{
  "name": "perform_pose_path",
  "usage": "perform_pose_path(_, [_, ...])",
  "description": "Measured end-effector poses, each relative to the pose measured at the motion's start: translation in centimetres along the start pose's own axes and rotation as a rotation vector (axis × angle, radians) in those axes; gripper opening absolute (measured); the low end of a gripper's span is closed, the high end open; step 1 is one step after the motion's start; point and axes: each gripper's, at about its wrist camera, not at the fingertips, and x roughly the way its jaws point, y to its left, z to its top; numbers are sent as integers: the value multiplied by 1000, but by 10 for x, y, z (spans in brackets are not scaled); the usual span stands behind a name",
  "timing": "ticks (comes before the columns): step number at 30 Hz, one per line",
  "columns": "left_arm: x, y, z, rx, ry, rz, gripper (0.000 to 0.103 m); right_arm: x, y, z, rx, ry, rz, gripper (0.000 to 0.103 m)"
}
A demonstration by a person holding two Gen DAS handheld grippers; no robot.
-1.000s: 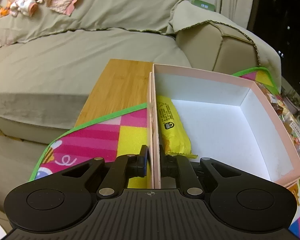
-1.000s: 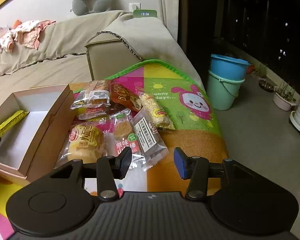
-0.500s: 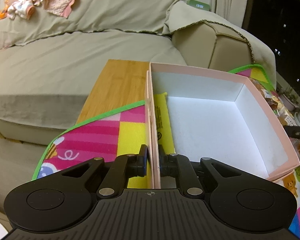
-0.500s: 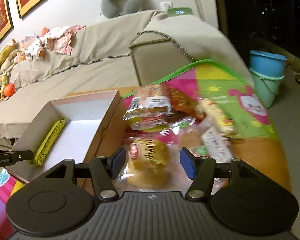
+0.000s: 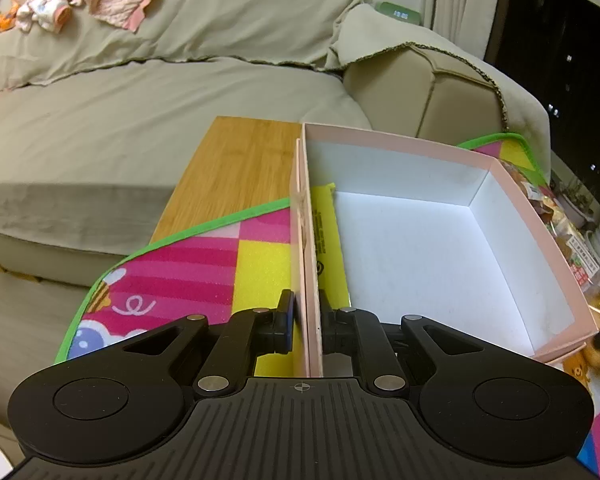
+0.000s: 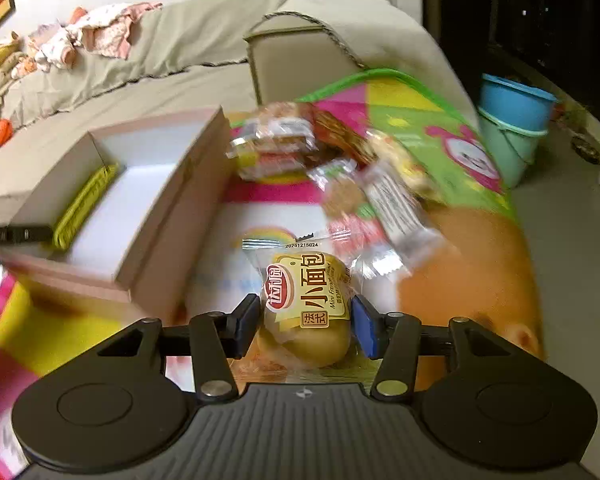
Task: Organize objects
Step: 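Grasp the wrapped bread bun with the right tool and lift it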
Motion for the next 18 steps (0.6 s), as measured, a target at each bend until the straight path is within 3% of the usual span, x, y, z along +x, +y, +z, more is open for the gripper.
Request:
perform_pose_path(6, [1,0,1,-16,-3,0,12,-31,-11,-18,51,-9,-20,49])
perform_pose_path(12, [1,2,0,-22,-6,-3,12,-60,3,-19,26,-32,8,49])
perform_pose_path(18, [1,2,-1,-28,-13,-7,12,-102,33,5,-55,-140,87,49])
